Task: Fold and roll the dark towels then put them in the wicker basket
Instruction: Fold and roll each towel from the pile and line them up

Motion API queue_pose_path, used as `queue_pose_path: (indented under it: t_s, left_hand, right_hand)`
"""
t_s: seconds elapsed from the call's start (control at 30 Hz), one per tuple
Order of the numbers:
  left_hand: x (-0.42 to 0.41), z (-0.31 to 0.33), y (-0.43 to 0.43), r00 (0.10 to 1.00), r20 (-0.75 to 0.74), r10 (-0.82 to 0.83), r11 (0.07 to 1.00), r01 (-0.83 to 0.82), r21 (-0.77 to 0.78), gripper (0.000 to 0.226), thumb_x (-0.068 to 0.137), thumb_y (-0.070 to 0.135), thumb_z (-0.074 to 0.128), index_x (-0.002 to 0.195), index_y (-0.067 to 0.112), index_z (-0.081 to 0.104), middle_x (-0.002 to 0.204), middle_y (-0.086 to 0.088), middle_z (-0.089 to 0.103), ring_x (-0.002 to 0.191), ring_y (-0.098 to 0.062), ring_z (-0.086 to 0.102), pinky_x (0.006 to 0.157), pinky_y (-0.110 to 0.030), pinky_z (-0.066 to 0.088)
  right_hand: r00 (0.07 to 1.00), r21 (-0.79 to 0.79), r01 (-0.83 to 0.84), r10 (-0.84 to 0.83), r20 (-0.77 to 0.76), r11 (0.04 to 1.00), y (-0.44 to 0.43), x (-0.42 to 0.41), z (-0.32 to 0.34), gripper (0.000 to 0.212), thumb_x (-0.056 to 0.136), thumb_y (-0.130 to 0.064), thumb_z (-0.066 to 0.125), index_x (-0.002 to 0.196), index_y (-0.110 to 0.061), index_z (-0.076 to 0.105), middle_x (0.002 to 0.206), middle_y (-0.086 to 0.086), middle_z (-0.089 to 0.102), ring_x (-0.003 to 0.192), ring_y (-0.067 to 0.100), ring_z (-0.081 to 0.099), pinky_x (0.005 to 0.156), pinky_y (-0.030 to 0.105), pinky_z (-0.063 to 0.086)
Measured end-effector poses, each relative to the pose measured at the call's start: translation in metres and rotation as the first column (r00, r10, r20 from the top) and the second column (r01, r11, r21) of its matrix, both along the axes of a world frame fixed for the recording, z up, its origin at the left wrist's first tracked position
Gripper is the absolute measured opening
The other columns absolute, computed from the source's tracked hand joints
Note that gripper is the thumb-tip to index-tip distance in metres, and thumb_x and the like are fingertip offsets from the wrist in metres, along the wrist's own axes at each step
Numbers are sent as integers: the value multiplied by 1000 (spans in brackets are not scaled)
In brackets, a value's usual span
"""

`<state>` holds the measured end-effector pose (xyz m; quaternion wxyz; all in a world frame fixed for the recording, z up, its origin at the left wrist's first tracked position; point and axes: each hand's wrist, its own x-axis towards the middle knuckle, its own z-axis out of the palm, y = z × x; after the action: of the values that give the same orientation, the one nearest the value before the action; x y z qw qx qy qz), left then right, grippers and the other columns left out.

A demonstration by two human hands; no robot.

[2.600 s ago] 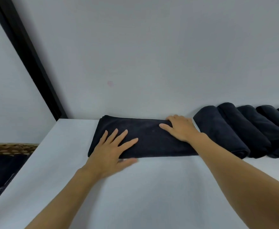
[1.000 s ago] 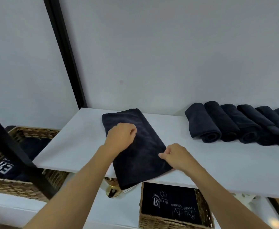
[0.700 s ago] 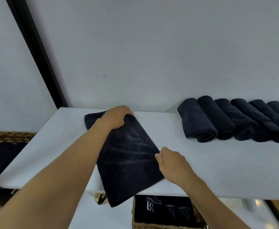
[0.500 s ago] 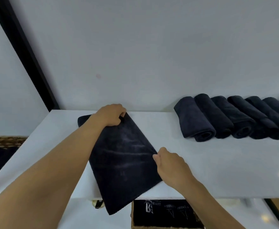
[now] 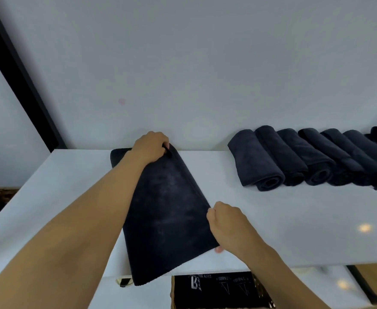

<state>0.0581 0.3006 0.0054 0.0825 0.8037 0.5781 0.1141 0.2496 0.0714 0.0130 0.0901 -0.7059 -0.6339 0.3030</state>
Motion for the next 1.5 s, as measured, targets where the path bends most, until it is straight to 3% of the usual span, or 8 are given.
queue_pose_path:
  t_s: [0.2, 0.5, 0.77, 0.87, 1.07, 1.17, 1.27, 1.5]
  left_hand:
    - [21, 1, 2, 989, -83, -126, 992, 128, 20, 20, 97, 16, 40, 107, 20, 57, 101, -6, 59, 94, -22, 49, 90, -34, 34]
    - [47, 3, 14, 936, -344, -77, 991, 110, 79, 24, 102, 33, 43, 111, 14, 54, 109, -13, 54, 85, -23, 41, 78, -29, 31]
    - [41, -18, -9, 996, 59, 67, 977, -77, 198, 44, 95, 35, 57, 129, 10, 46, 128, -13, 43, 104, -29, 54, 69, -39, 49]
    - [36, -14, -34, 973, 176, 148, 974, -174, 146, 48, 100, 42, 45, 135, 10, 45, 135, -14, 42, 110, -30, 54, 84, -46, 51]
    - [9, -31, -77, 966, -200, 161, 979, -182, -88, 75, 96, 65, 16, 155, 18, 17, 162, -15, 8, 149, -34, 5, 121, -52, 0]
    - [7, -38, -84, 966, -204, 161, 982, -177, -67, 76, 95, 66, 9, 156, 21, 11, 163, -15, 3, 150, -33, 1, 121, -51, -2]
    - [9, -38, -83, 967, -203, 152, 984, -167, -62, 74, 96, 65, 10, 155, 21, 13, 162, -16, 6, 149, -34, 2, 121, -52, 0]
    - [-7, -38, -125, 970, -150, 193, 980, -199, -27, 73, 96, 64, 15, 155, 20, 14, 163, -12, 5, 150, -29, -1, 121, -49, -3]
  right_hand:
    - [999, 0, 12, -12, -33, 1000, -6, -5, 11, 37, 103, -19, 27, 67, -24, 29, 94, 14, 56, 95, 35, 66, 81, 43, 57]
    - [996, -68, 91, -91, 2, 994, -1, 6, 5, 33, 99, -4, 39, 67, -12, 32, 59, 2, 47, 55, 20, 59, 47, 22, 34]
    - [940, 209, 120, -179, 289, 970, -4, 21, -17, 36, 101, -52, 35, 85, -19, 38, 74, -6, 47, 64, 15, 45, 58, 29, 35]
    - [899, 278, 51, -165, 405, 959, -8, 19, -24, 35, 101, -53, 27, 93, -20, 33, 68, -7, 44, 58, 15, 42, 52, 28, 31]
    - [853, 484, -15, -242, 462, 875, -9, 16, -37, 32, 97, -47, 49, 89, -19, 36, 52, -9, 34, 40, 8, 26, 41, 23, 15]
    - [880, 559, -114, -177, 440, 821, -2, 14, -37, 33, 73, -22, 83, 92, -15, 56, 72, 1, 56, 54, 17, 49, 47, 26, 37]
    - [910, 634, -367, 122, 395, 681, 15, -5, -36, 43, 78, -9, 72, 120, -16, 61, 121, 8, 62, 107, 27, 62, 86, 38, 50]
    - [797, 296, -587, 474, 375, 753, 25, -15, -49, 68, 93, -58, 0, 155, -33, 8, 163, -10, 0, 150, 9, -6, 121, 32, -7]
